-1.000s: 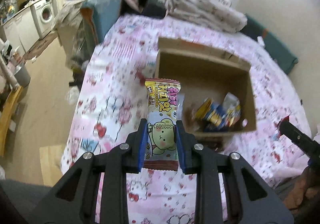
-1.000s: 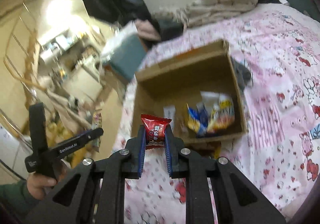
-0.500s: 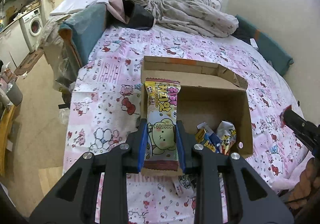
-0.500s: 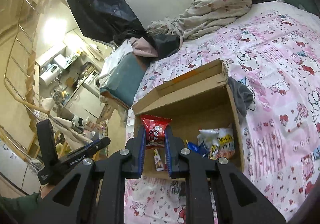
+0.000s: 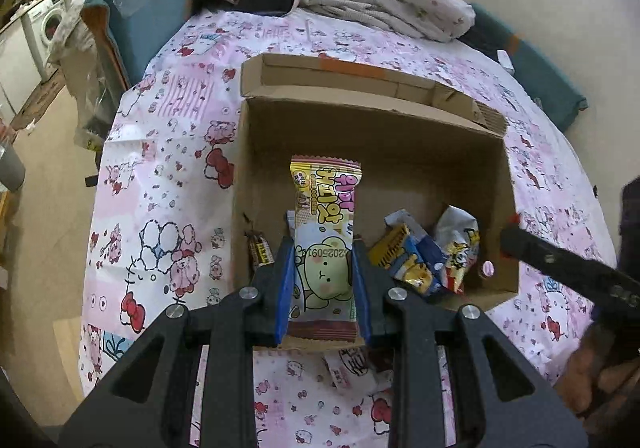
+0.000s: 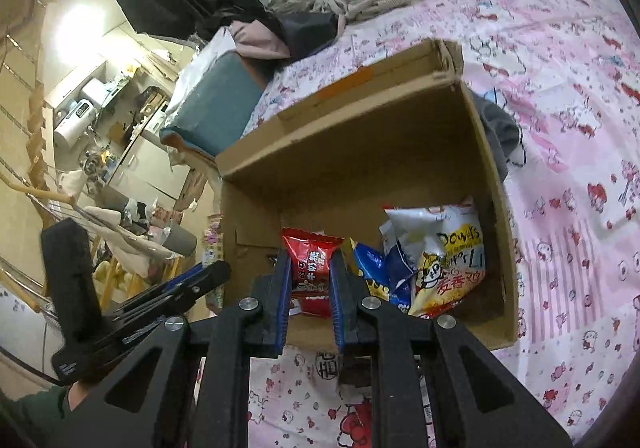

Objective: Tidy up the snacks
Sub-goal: 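Carry both snacks over the box and open both grippers to drop them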

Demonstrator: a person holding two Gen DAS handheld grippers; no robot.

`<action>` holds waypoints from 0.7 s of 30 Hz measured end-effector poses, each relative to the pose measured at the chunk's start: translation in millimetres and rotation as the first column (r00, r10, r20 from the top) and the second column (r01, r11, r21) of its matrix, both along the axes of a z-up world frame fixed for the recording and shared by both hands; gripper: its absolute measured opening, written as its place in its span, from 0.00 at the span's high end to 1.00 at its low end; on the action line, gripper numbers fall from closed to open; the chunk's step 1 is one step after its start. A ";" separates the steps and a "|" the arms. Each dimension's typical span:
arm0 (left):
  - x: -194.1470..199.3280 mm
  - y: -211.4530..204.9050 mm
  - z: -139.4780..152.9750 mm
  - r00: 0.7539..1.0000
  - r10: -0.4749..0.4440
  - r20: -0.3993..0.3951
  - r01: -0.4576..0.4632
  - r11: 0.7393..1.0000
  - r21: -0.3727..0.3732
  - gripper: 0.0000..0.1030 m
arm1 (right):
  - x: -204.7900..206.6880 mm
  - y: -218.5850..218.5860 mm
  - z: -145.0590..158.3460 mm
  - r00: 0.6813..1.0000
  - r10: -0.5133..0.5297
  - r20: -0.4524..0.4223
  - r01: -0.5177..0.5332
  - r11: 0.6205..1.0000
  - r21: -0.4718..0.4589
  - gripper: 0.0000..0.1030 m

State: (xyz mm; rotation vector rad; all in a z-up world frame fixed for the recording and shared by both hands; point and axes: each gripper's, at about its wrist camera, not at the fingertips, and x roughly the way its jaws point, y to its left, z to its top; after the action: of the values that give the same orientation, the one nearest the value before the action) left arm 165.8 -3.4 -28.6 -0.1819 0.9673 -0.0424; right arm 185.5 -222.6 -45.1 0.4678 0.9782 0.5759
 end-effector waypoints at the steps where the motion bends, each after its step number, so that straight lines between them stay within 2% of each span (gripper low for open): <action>1: -1.1 -3.4 2.5 1.000 -0.011 0.022 0.011 1.000 0.021 0.77 | 0.7 0.1 -3.3 1.000 0.000 -0.007 0.000 1.000 -0.012 0.82; 4: 2.7 -10.8 2.7 0.998 -0.044 0.055 0.039 0.995 0.092 0.77 | 4.3 -1.5 -11.2 0.999 -0.004 -0.038 0.004 1.000 -0.017 0.82; 6: 7.7 -12.3 -0.4 0.997 -0.058 0.045 0.053 0.993 0.107 0.77 | 5.6 0.0 -13.6 0.999 0.000 -0.054 0.000 1.000 -0.011 0.81; 11: 11.1 -13.4 -6.5 0.998 -0.065 0.006 0.064 0.995 0.073 0.76 | 5.0 8.1 -17.4 0.997 0.029 -0.067 -0.031 0.999 -0.041 0.79; 17: 9.1 -11.2 -5.0 0.998 -0.057 0.019 0.055 0.995 0.081 0.75 | 6.3 12.6 -19.6 0.995 0.044 -0.084 -0.046 0.999 -0.025 0.78; 18: 9.1 -11.7 -4.7 0.998 -0.058 0.020 0.056 0.995 0.086 0.71 | 5.7 13.4 -18.3 0.996 0.046 -0.077 -0.048 0.998 -0.031 0.78; 20: 8.5 -13.4 -4.0 0.998 -0.055 0.016 0.053 0.993 0.110 0.50 | 5.5 14.2 -15.5 0.997 0.049 -0.067 -0.051 0.998 -0.032 0.73; 21: 7.7 -14.0 -3.4 0.999 -0.048 0.016 0.046 0.992 0.119 0.31 | 5.8 13.7 -15.3 0.996 0.050 -0.068 -0.052 0.998 -0.030 0.57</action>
State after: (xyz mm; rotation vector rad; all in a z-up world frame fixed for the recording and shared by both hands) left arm 173.5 -17.4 -32.0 -0.0493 0.9528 -0.0301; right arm 191.4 -208.9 -60.4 0.4375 1.0649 0.5930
